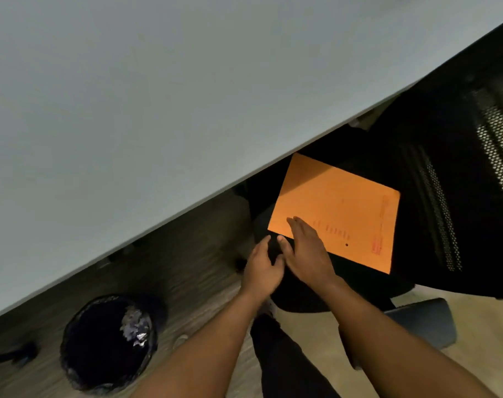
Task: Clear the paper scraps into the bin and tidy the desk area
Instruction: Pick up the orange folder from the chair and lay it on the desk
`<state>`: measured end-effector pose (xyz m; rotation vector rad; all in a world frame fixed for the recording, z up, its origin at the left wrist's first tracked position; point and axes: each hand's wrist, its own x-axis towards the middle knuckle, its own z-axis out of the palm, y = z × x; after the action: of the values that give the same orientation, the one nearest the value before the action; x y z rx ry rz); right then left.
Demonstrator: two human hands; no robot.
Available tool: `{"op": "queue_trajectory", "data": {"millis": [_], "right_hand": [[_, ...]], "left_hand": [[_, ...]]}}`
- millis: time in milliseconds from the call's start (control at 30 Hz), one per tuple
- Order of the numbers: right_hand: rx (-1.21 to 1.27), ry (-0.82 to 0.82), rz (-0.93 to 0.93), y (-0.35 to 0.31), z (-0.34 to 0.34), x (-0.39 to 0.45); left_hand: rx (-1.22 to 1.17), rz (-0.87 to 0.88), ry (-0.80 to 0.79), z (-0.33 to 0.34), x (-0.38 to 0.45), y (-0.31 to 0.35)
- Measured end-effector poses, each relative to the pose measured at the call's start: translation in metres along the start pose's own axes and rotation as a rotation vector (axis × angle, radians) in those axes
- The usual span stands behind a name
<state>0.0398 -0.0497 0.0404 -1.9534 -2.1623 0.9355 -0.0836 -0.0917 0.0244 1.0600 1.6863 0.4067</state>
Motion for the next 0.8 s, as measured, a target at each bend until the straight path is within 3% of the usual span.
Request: {"op": "queue_trajectory", "data": {"millis": [333,567,800], "right_hand": [[-0.201,-0.055,0.143,0.134,-0.063,0.094],[-0.207,-0.101,0.312,0.188,-0.088,0.161],[-0.281,-0.114,0.397,0.217,-0.090,0.162]], "left_hand": [[-0.790,-0.691,0.032,0.062,0.070,0.051],[-0.818,-0.743,0.023,0.078,0.089,0.046],[-0.835,-0.760,0.010,0.078,0.096,0.030]]}}
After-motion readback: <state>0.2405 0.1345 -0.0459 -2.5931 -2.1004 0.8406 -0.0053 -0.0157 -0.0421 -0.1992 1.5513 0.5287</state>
